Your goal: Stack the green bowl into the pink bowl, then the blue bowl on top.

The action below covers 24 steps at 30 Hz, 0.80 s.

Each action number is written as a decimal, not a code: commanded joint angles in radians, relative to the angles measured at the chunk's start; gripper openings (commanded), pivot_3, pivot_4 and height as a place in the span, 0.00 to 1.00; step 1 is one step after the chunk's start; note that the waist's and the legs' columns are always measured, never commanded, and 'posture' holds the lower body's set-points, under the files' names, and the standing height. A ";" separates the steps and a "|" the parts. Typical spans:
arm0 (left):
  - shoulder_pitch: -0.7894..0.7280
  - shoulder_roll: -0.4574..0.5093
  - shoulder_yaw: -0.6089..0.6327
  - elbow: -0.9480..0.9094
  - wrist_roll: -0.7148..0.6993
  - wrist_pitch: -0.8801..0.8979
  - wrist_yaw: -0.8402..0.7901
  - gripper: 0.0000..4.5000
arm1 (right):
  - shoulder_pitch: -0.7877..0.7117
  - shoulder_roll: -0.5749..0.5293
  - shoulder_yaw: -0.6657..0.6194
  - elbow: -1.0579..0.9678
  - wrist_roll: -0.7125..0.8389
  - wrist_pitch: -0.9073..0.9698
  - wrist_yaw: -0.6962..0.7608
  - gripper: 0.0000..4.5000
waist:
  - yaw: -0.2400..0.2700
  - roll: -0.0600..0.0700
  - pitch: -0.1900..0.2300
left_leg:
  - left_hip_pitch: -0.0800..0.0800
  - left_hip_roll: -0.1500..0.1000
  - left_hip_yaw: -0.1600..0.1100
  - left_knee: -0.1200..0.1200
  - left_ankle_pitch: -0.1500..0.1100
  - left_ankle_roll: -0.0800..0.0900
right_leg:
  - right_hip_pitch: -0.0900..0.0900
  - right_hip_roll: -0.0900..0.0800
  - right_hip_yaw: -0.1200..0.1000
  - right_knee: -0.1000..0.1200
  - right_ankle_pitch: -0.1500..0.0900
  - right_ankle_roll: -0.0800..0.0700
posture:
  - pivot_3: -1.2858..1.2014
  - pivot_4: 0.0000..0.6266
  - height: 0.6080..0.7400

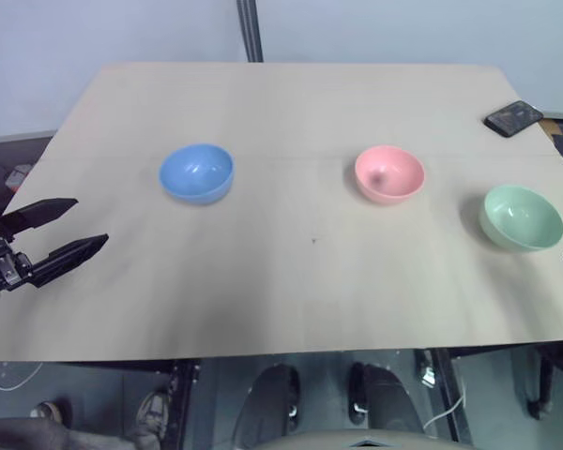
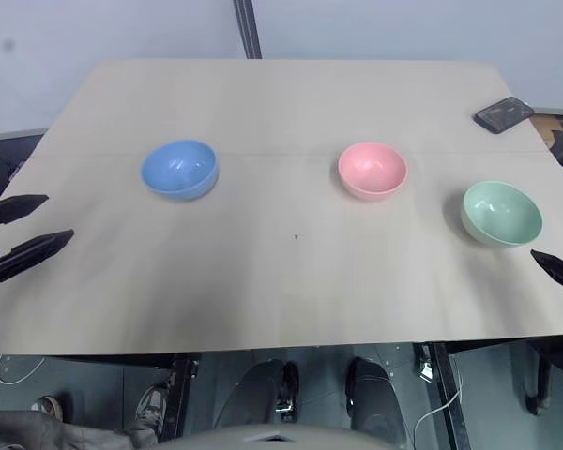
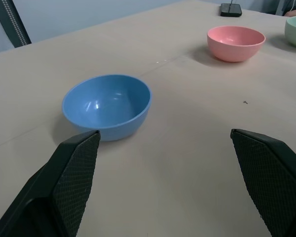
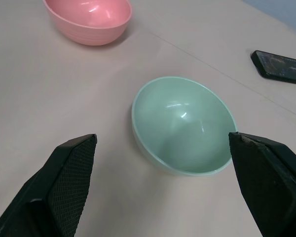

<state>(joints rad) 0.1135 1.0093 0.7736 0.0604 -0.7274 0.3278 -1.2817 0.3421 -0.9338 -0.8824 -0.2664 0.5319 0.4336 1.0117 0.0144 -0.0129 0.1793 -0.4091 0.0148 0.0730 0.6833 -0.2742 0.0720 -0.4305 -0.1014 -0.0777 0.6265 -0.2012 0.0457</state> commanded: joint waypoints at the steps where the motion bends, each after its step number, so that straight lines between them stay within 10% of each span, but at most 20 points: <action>1: -0.024 0.012 0.000 -0.003 0.004 0.003 0.002 0.99 | -0.019 0.000 -0.030 -0.027 0.015 0.003 -0.014 1.00 | 0.000 0.000 0.000 | 0.000 0.000 0.000 0.000 0.000 0.000 | 0.000 0.000 0.000 0.000 0.000 0.000 | 0.52 0.24 1.00; 10: -0.063 -0.026 -0.035 -0.053 -0.019 0.028 0.009 0.99 | -0.107 0.007 0.091 -0.010 -0.050 -0.054 -0.064 1.00 | -0.001 0.000 0.000 | 0.000 0.000 0.000 0.001 0.000 0.000 | 0.000 0.001 0.000 0.000 0.001 -0.002 | 0.52 0.24 1.00; 24: -0.181 -0.137 -0.233 -0.336 -0.134 0.136 0.102 0.99 | -0.666 0.132 0.793 0.152 -0.312 -0.128 -0.175 1.00 | -0.016 0.000 0.000 | 0.001 0.000 0.001 0.004 0.002 -0.001 | 0.001 0.004 0.003 0.003 0.004 0.003 | 0.52 0.24 1.00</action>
<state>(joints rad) -0.0646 0.8711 0.5349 -0.2412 -0.8341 0.4544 -1.1923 -0.2912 -0.8050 -0.1347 -0.1419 0.2514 0.3573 0.8095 -0.0021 -0.0133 0.1791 -0.4082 0.0150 0.0740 0.6869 -0.2726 0.0705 -0.4297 -0.0965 -0.0747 0.6291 -0.1968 0.0484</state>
